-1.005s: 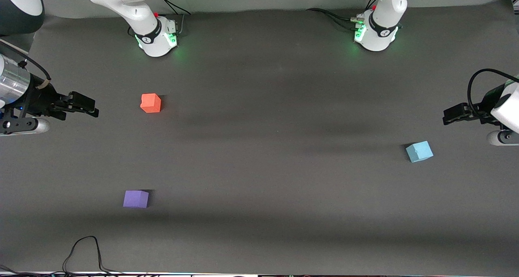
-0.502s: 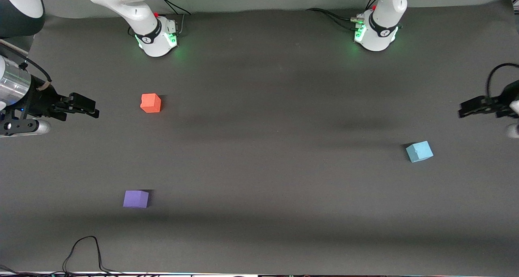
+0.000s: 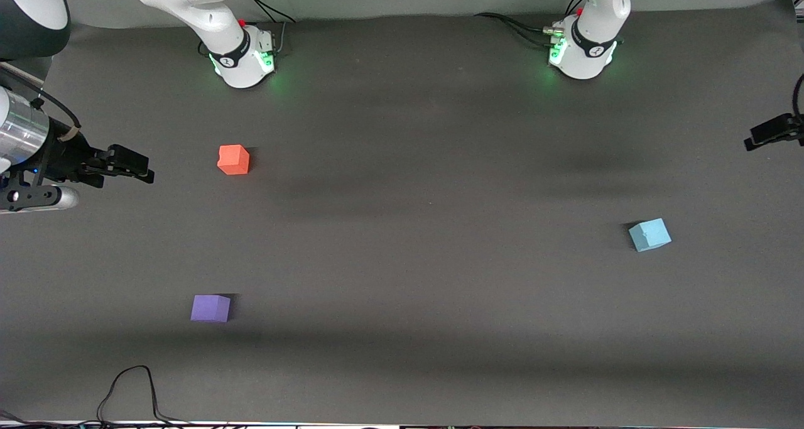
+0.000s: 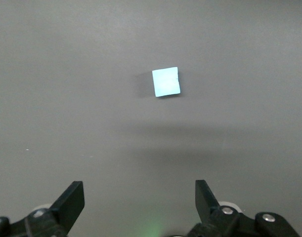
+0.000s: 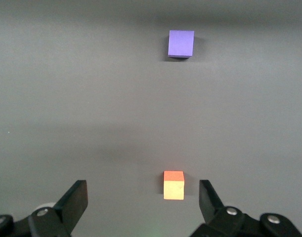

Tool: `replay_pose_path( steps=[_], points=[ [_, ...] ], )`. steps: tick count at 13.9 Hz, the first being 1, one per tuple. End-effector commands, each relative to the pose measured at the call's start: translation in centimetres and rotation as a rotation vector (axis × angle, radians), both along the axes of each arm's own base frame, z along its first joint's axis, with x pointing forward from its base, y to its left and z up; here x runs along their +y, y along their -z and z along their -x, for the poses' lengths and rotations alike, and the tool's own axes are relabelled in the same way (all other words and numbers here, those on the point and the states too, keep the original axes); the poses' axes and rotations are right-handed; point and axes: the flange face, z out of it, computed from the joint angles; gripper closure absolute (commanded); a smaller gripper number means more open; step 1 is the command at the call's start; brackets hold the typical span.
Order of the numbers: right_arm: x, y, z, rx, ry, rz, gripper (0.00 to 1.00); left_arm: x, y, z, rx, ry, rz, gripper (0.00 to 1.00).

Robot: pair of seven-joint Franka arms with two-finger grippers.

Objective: Place blue block between orange and purple blocks
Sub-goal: 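Reach the left gripper down to the light blue block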

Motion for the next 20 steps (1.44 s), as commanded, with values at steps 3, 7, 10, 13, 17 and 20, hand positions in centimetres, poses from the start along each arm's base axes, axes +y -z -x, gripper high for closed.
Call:
replay_pose_path(
  steps=[3,7,10,13,17,20],
  points=[
    [0.5,-0.2,-0.2,0.002,-0.004,0.006,0.00,-3.2,5.5,0.4,-0.045,-0.015,-0.020,0.00],
    [0.8,-0.3,-0.2,-0.001,-0.023,-0.013,1.00,-3.6,15.6,-0.6,-0.073,0.004,-0.021,0.00],
    [0.6,-0.5,0.0,0.001,-0.013,-0.012,1.00,-3.4,22.9,-1.1,-0.092,0.016,-0.028,0.00],
    [0.5,-0.3,-0.1,0.003,-0.002,-0.011,0.00,-3.2,27.9,-1.7,-0.110,0.013,-0.025,0.00],
    [0.2,0.2,-0.1,0.014,-0.011,-0.011,0.00,-3.1,31.7,-2.2,-0.135,0.012,-0.024,0.00],
    [0.2,0.4,-0.2,0.017,-0.011,-0.011,0.00,-2.9,34.0,-2.4,-0.166,0.004,-0.025,0.00]
  ],
)
